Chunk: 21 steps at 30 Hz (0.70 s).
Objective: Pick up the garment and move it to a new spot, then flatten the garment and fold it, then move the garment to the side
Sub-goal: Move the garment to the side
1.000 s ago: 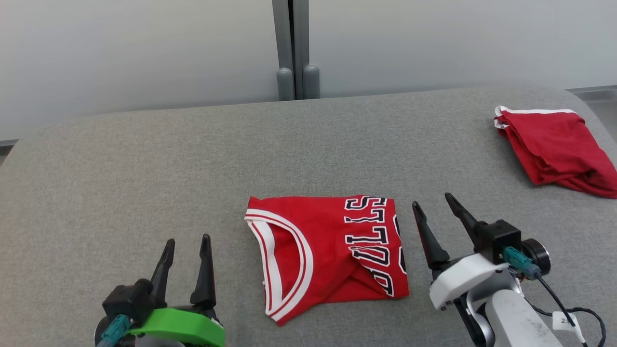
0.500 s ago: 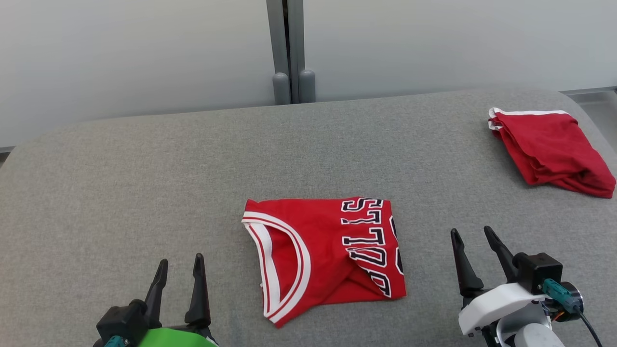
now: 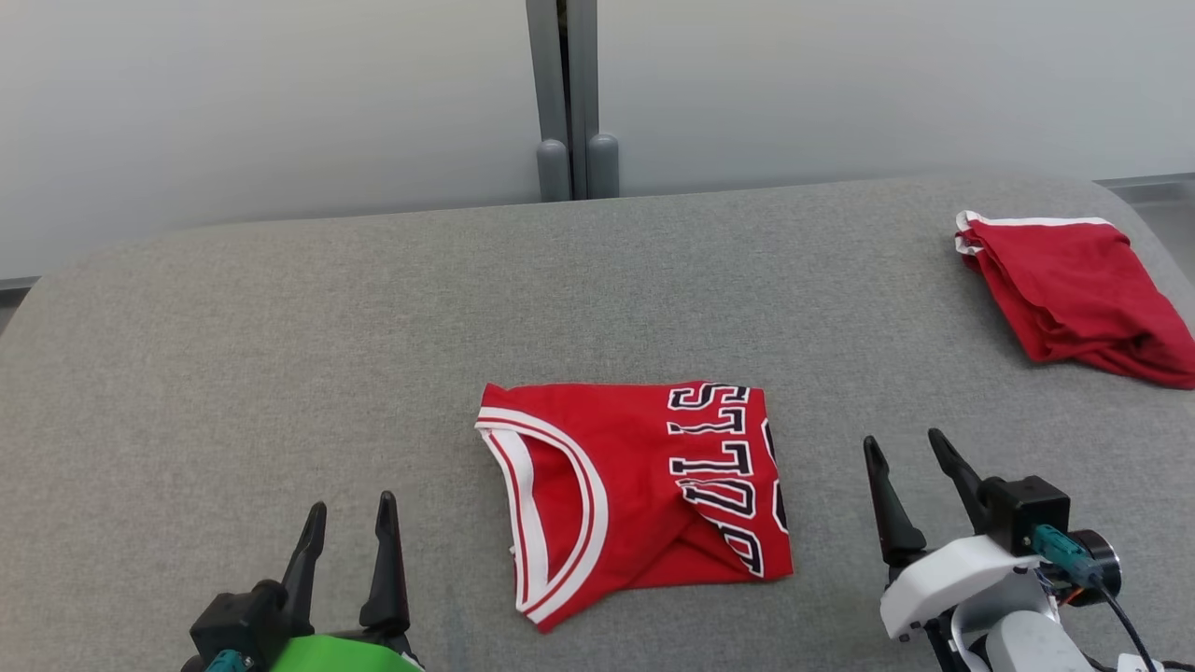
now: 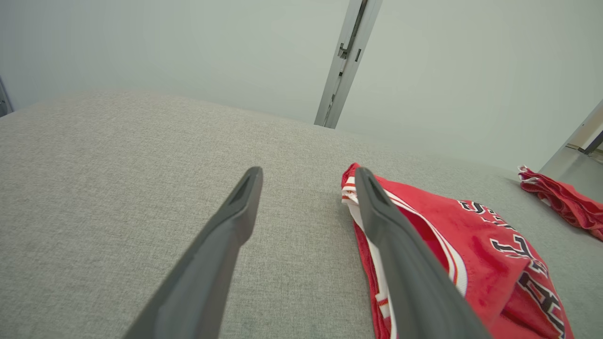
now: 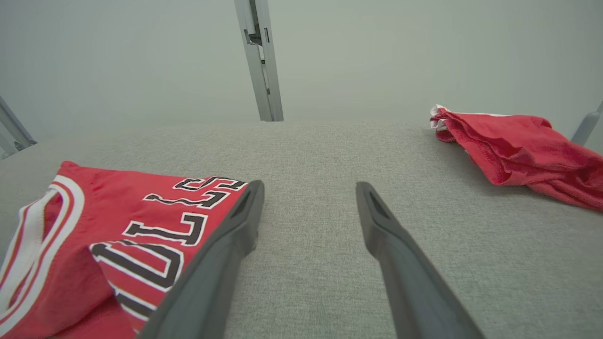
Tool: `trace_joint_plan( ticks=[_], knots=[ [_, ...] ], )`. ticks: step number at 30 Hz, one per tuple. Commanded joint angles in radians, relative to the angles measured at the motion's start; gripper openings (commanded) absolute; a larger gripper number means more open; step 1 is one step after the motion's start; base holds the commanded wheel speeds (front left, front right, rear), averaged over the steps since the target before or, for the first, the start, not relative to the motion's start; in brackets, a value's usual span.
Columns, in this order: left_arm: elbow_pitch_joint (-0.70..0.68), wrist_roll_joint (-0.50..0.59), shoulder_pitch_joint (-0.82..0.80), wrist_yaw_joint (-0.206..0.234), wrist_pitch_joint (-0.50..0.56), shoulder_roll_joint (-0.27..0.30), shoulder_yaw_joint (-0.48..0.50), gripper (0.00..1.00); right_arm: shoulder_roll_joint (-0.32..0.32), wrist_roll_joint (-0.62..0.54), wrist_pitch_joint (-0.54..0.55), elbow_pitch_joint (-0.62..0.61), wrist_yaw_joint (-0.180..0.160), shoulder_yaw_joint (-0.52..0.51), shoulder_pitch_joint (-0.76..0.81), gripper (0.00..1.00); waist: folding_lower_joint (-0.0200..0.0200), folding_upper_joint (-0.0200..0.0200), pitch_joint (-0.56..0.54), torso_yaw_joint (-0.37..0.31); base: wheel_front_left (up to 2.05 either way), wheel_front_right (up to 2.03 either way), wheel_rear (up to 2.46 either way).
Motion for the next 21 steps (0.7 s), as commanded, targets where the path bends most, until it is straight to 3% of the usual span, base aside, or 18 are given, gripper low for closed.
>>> trace_joint_plan(
  ticks=[1, 10, 21],
  knots=[
    [0.002, -0.004, -0.003, 0.007, 0.000, 0.003, 0.000, 1.00, -0.003, -0.011, -0.004, 0.016, -0.001, 0.007, -0.021, 1.00, 0.0000, 0.0000, 0.004, 0.005, 0.00, 0.00, 0.00],
    [0.004, -0.018, -0.030, 0.015, 0.000, 0.003, -0.006, 1.00, -0.004, -0.040, 0.195, 0.122, -0.001, 0.077, -0.175, 1.00, 0.0000, 0.0000, 0.033, 0.048, 0.00, 0.00, 0.00],
    [0.008, -0.037, -0.054, 0.029, 0.000, 0.003, -0.014, 1.00, -0.003, 0.036, 0.410, 0.302, -0.001, 0.112, -0.265, 1.00, 0.0000, 0.0000, 0.089, 0.135, 0.00, 0.00, 0.00]
  ],
)
